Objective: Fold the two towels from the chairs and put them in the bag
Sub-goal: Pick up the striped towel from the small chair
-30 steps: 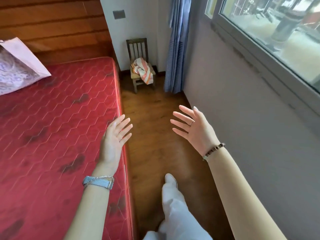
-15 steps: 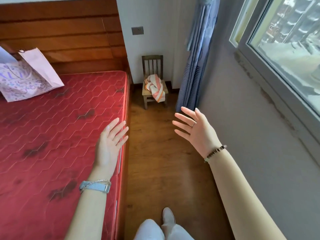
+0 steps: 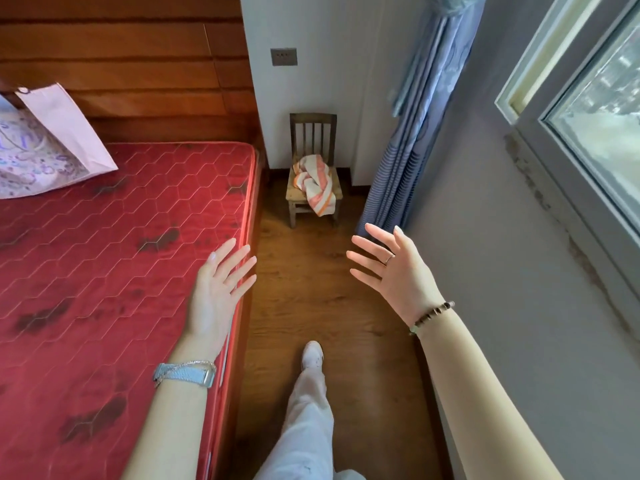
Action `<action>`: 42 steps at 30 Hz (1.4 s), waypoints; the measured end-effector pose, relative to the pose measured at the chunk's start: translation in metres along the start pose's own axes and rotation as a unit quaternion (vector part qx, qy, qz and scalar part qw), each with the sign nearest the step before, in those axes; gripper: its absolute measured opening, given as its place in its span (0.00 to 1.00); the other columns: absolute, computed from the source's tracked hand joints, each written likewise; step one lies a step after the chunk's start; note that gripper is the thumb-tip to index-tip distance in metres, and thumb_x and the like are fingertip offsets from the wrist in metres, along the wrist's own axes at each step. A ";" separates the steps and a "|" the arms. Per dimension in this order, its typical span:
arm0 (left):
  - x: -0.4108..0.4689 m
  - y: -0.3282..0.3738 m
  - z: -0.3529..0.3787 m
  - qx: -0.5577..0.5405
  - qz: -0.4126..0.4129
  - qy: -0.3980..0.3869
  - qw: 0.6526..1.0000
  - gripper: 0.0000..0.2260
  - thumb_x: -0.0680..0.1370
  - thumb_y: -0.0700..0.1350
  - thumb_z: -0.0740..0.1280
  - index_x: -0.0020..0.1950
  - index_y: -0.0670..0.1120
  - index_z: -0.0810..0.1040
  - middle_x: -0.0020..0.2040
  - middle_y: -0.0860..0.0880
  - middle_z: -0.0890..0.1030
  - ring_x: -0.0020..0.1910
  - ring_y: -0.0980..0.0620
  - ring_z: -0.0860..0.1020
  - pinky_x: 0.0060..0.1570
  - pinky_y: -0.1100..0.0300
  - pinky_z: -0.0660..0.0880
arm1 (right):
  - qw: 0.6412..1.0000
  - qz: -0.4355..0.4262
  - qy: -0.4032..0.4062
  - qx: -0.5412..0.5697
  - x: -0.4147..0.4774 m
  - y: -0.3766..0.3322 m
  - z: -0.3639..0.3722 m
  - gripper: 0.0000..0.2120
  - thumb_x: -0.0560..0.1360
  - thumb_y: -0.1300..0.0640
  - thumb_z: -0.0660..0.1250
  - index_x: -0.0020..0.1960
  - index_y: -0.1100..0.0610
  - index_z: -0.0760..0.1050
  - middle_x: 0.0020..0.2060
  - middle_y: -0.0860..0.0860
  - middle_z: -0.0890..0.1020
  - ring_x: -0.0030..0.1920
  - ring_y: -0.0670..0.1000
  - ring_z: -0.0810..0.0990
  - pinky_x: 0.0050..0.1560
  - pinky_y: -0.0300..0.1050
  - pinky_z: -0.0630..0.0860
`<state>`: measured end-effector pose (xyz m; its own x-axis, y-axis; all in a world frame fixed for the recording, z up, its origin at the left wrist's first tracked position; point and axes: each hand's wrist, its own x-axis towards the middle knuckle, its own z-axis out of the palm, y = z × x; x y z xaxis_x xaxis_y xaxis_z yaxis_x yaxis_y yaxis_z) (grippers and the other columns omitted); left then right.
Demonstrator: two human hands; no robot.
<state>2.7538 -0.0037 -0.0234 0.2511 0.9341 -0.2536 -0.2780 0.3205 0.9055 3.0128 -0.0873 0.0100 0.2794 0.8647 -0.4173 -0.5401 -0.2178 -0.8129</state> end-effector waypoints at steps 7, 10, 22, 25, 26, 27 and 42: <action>0.109 0.009 0.011 -0.004 -0.017 0.015 1.000 0.19 0.86 0.54 0.49 0.71 0.51 0.72 0.68 0.48 0.78 0.67 0.49 0.77 0.71 0.45 0.69 | 1.000 0.019 0.013 0.008 0.103 -0.041 0.021 0.23 0.82 0.44 0.54 0.71 0.54 0.70 0.65 0.56 0.78 0.63 0.59 0.78 0.67 0.61 0.71; 0.156 0.017 0.013 -0.013 -0.022 0.024 0.999 0.19 0.86 0.53 0.49 0.71 0.51 0.72 0.69 0.48 0.78 0.68 0.48 0.76 0.72 0.44 0.67 | 1.000 0.024 0.017 0.004 0.148 -0.062 0.033 0.23 0.82 0.45 0.54 0.71 0.54 0.70 0.65 0.56 0.78 0.63 0.59 0.78 0.67 0.62 0.71; 0.300 0.036 0.025 -0.024 -0.050 0.017 0.998 0.21 0.86 0.53 0.49 0.73 0.49 0.71 0.68 0.48 0.78 0.67 0.49 0.77 0.70 0.46 0.69 | 0.998 0.038 0.051 0.027 0.281 -0.107 0.051 0.22 0.82 0.46 0.55 0.71 0.54 0.70 0.61 0.55 0.81 0.61 0.58 0.80 0.63 0.59 0.74; 0.328 0.032 0.030 -0.025 -0.060 0.023 0.998 0.20 0.86 0.53 0.50 0.74 0.49 0.71 0.68 0.49 0.79 0.67 0.50 0.78 0.69 0.47 0.70 | 0.997 0.055 0.057 0.025 0.312 -0.109 0.052 0.21 0.82 0.45 0.54 0.70 0.54 0.71 0.60 0.54 0.81 0.61 0.58 0.80 0.63 0.59 0.74; 0.339 0.031 0.031 -0.025 -0.063 0.026 0.997 0.20 0.86 0.53 0.50 0.73 0.49 0.71 0.68 0.49 0.79 0.67 0.50 0.78 0.69 0.48 0.71 | 0.996 0.061 0.059 0.023 0.324 -0.111 0.053 0.21 0.82 0.45 0.54 0.70 0.53 0.71 0.60 0.54 0.81 0.61 0.58 0.79 0.64 0.59 0.74; 0.348 0.030 0.032 -0.026 -0.065 0.028 0.997 0.20 0.86 0.53 0.50 0.73 0.49 0.71 0.68 0.49 0.79 0.67 0.50 0.78 0.68 0.49 0.71 | 0.996 0.064 0.059 0.020 0.335 -0.112 0.054 0.21 0.82 0.45 0.54 0.70 0.53 0.71 0.61 0.55 0.81 0.62 0.58 0.79 0.64 0.59 0.73; 0.572 0.030 0.057 0.019 -0.098 0.066 0.993 0.20 0.86 0.50 0.51 0.73 0.46 0.72 0.66 0.47 0.80 0.65 0.50 0.79 0.62 0.54 0.75 | 0.992 0.105 0.071 0.016 0.569 -0.143 0.049 0.19 0.82 0.44 0.54 0.66 0.52 0.74 0.60 0.54 0.82 0.62 0.57 0.79 0.64 0.58 0.73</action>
<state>2.9422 0.5312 -0.1219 0.1723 0.8672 -0.4672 -0.1991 0.4951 0.8457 3.2100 0.4579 -0.0909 0.2653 0.7287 -0.6314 -0.6223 -0.3708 -0.6894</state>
